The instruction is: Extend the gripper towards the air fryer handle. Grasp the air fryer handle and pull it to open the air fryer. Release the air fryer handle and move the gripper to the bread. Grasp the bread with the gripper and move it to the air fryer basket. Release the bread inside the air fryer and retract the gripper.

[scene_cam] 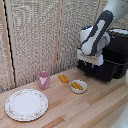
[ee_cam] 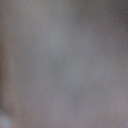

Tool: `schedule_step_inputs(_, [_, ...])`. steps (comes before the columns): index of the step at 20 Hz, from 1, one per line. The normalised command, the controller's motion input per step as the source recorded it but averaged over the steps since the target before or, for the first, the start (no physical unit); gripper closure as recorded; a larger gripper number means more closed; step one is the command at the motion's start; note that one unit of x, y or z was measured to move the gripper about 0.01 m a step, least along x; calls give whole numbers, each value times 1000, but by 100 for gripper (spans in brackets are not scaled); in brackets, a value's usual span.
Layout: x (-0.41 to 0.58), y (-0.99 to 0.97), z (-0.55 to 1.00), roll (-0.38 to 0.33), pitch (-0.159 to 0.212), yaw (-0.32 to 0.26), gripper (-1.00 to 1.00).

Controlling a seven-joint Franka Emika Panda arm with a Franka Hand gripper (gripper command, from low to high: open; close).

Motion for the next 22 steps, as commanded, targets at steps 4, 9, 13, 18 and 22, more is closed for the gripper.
schedule_step_inputs(4, [0, 26, -18, 42, 5, 6, 100])
schedule_step_inputs(9, [37, 13, -234, 49, -42, -2, 100])
schedule_step_inputs(13, [76, -12, -544, 109, 11, 0, 100])
schedule_step_inputs(18, [119, 9, -194, 99, -1, 0, 100])
schedule_step_inputs(22, [81, 131, 274, 13, 2, 5, -100])
